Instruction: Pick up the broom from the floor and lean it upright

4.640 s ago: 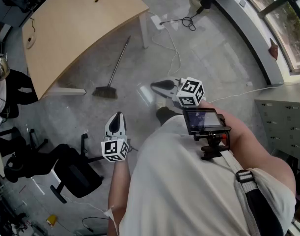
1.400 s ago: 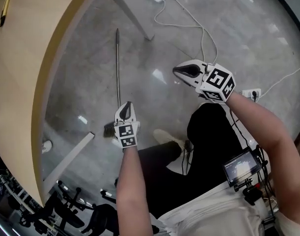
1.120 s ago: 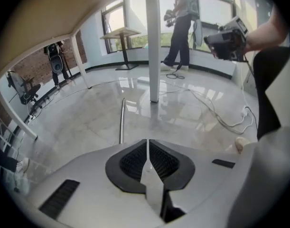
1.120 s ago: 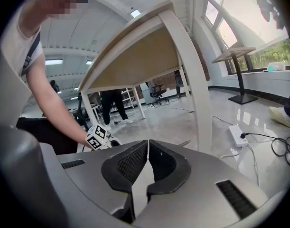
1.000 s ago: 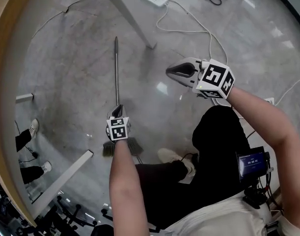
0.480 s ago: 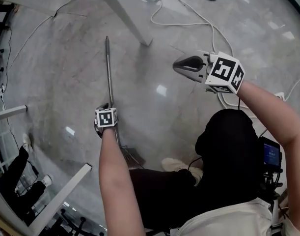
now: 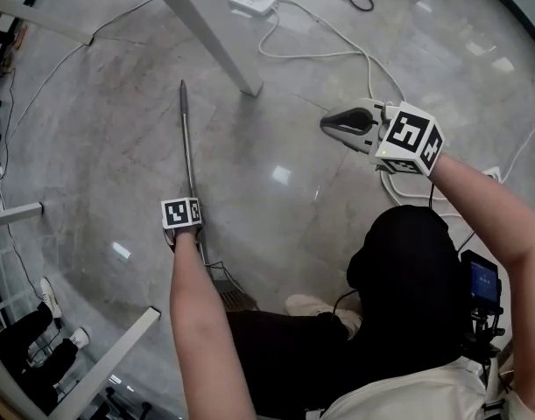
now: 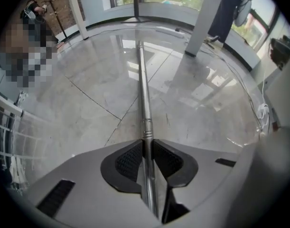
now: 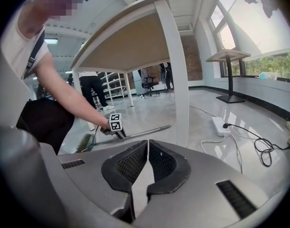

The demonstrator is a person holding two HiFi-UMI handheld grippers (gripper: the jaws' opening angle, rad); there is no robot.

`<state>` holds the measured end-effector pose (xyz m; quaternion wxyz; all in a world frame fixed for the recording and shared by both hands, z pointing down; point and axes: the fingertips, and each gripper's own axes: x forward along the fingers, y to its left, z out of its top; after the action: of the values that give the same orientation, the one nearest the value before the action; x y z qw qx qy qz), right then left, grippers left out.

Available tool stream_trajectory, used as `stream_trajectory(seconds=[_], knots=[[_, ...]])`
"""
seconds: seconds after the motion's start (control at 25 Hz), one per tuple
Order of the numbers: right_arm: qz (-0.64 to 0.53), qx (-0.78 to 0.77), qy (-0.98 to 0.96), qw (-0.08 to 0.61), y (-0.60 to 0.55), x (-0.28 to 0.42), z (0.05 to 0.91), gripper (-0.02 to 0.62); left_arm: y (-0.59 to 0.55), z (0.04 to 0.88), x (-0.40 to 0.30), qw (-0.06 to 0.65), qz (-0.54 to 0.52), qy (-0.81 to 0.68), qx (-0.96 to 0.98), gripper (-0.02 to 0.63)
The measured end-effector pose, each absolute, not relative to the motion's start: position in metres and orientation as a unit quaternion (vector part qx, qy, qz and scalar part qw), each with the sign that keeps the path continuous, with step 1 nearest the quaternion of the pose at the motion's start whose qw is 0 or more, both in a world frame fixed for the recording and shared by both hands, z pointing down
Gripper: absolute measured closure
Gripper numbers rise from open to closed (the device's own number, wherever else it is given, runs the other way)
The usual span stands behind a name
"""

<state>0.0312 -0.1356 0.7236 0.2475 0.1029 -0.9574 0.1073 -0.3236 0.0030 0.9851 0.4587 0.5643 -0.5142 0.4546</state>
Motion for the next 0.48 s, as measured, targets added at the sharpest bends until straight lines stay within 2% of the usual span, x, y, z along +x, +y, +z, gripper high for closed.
stream_trajectory(seconds=[0.2, 0.48], knots=[[0.133, 0.104, -0.960, 0.223, -0.134, 0.016, 0.705, 0.574, 0.011, 0.941, -0.319, 0.433, 0.434, -0.522, 0.593, 0.531], [0.160, 0.046, -0.958, 0.233, -0.090, -0.001, 0.634, 0.574, 0.060, 0.832, -0.281, 0.373, 0.402, -0.500, 0.671, 0.532]])
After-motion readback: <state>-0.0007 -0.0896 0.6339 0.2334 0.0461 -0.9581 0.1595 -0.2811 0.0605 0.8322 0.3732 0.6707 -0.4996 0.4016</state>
